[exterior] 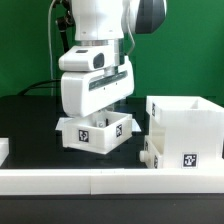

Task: Assemble drawer

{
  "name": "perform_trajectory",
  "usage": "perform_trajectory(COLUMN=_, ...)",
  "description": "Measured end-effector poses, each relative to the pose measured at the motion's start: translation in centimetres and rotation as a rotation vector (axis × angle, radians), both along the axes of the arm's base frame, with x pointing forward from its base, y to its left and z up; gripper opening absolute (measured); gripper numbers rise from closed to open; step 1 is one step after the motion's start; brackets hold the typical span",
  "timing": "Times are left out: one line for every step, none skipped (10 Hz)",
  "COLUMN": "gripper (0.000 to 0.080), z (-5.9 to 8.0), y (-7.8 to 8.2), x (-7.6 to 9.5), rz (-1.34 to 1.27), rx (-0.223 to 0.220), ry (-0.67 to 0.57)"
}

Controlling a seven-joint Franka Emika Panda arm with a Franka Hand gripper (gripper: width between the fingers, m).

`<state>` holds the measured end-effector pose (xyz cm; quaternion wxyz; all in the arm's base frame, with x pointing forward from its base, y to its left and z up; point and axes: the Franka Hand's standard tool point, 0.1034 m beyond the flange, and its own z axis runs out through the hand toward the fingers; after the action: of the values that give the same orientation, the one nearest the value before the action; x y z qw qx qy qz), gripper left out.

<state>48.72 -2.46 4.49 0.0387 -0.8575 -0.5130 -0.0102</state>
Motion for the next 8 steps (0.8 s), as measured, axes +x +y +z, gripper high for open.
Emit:
perform_trajectory(gripper=0.0042, z=0.03, y=-0.14, x=0.2, rz=0.08, rx=-0.007, ry=-0.008)
perform_trajectory(gripper=0.0042, z=0.07, y=-0.33, x=0.39, rz=0.203, rx=-0.016, ry=-0.017)
perform_trajectory(gripper=0.0042, z=0.09, y=-0.5, x=0.64, rz=0.31, rx=-0.023, ry=-0.026)
perform_trajectory(gripper=0.0042, z=0.2, y=-0.53, x=0.92, rz=0.397, rx=-0.032, ry=-0.03)
perform_trajectory(gripper=0.0042, z=0.28, y=-0.58, x=1.07, rz=0.473, rx=-0.04, ry=-0.035)
perform_trajectory(gripper=0.0042, z=0.16, y=-0.73, x=0.93, rz=0.515, rx=-0.038, ry=-0.035)
perform_trajectory(gripper=0.0042, z=0.13, y=-0.79, x=0.91, rz=0.514, rx=-0.038, ry=-0.034)
perform_trajectory(gripper=0.0042, z=0.14, y=-0.77, x=0.93, rz=0.51, rx=-0.038, ry=-0.034)
